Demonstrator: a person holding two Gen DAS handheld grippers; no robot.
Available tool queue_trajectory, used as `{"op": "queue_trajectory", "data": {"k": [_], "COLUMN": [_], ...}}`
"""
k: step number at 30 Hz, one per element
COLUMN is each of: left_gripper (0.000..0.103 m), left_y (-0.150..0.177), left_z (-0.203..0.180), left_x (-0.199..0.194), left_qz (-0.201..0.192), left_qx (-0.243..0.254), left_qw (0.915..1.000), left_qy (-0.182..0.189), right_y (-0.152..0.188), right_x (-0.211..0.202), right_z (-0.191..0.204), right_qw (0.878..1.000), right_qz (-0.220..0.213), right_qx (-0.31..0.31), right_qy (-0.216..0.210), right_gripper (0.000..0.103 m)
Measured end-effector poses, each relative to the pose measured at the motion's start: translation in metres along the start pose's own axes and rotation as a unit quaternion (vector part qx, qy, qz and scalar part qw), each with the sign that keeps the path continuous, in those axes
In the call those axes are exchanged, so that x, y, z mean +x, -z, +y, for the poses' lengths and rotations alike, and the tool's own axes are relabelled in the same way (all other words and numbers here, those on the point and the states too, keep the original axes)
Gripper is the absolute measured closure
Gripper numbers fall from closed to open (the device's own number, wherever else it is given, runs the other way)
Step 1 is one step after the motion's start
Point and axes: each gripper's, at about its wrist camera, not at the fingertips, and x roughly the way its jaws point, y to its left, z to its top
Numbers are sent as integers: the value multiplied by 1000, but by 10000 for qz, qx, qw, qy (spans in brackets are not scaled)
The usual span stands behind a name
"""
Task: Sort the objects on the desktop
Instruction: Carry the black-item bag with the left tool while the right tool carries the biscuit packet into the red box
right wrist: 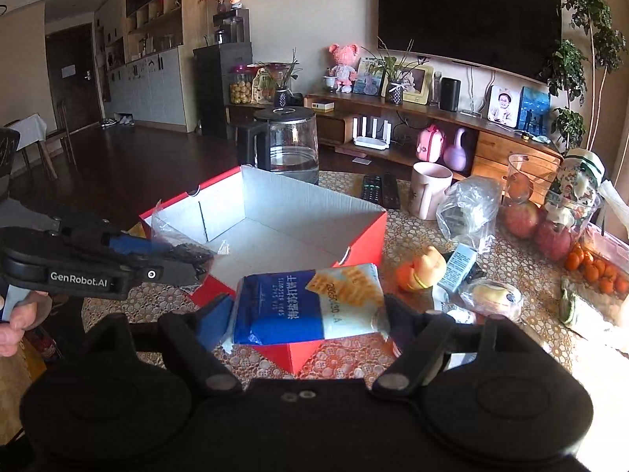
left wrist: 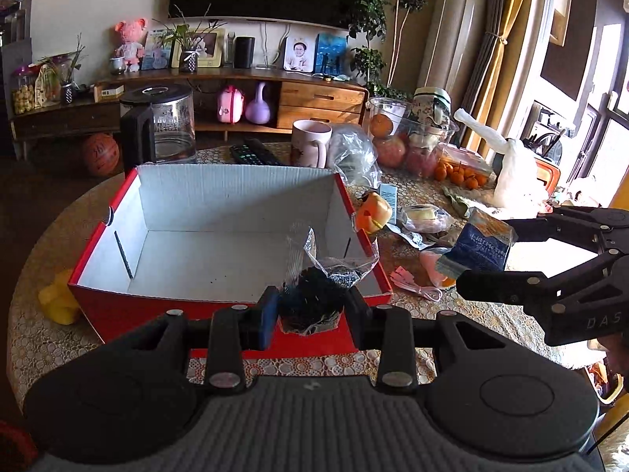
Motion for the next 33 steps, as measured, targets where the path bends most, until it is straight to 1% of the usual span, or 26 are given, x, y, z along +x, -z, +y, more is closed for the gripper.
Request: {"op": "queue_trajectory", "data": {"k": [4, 8, 16, 20, 26, 31, 33], "left_gripper": [68, 68, 68, 68, 68, 68, 68], "left_y": [-7, -15, -37, -50, -64, -72, -74], "left_z": [16, 36, 70, 83, 96, 103, 104], "left_x": [7, 18, 44, 65, 96, 129, 140], "left_qz": [10, 93, 212, 399, 669, 1019, 1143], "left_qx": [66, 19, 73, 168, 239, 310, 367], "left_qw": [9999, 9996, 9986, 9979, 9960, 9927, 9911], "left_qy": [-138, -265, -475, -490, -537, -566, -583], "right_y": [-14, -25, -41, -48, -55, -57, -56], "right_x": [18, 42, 88, 110, 139, 168, 179], "right_z": [7, 17, 24, 23, 30, 33, 34], "right_qw": [9999, 9996, 9989, 9983, 9967, 9946, 9933], "right_qz": [10, 50, 277, 476, 741, 1003, 1124], "right_qx": [-101, -271, -369, -301, -289, -274, -249], "right_qy": [-55, -53, -65, -179, -136, -46, -74], "right_gripper": [23, 23, 23, 23, 23, 23, 23]}}
